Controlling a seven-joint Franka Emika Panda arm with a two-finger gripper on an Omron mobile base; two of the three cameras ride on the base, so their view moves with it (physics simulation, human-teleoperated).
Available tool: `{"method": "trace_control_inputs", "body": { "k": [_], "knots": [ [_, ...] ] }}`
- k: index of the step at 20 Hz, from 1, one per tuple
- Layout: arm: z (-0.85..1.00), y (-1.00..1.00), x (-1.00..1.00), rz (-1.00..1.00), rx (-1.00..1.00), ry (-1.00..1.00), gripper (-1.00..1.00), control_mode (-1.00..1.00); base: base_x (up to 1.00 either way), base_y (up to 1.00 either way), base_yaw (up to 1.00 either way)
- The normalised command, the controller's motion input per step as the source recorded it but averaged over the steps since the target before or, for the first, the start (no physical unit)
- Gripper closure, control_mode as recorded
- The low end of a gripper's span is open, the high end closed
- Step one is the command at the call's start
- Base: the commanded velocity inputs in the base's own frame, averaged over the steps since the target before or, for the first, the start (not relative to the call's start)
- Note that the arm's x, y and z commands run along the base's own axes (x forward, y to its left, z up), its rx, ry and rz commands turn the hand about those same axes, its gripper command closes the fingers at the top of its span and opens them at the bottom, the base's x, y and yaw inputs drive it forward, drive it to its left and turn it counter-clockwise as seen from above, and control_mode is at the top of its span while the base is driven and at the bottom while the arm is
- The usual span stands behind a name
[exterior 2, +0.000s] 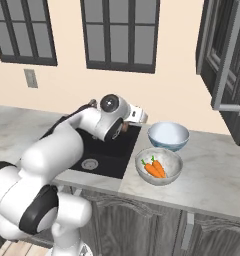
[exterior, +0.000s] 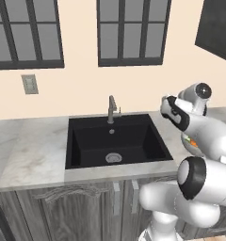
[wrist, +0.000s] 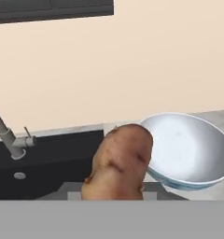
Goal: Pick the carrots from the cabinet and place them in one bowl. Pick the potato from the sink and place it in the other bowl.
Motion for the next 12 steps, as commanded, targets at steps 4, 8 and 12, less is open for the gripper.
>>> {"method": "trace_control_inputs", "body": {
  "k": [4,8,12],
  "knots": [
    [0.00,-0.55,0.00,0.00,0.00,0.00,1.00,-1.00,0.00,0.00,0.00],
    [0.00,-0.52,0.00,0.00,-0.01,0.00,1.00,-1.00,0.00,0.00,0.00],
    [-0.01,-0.45,0.00,0.00,-0.06,0.00,1.00,-1.00,0.00,0.00,0.00]
  ]
}}
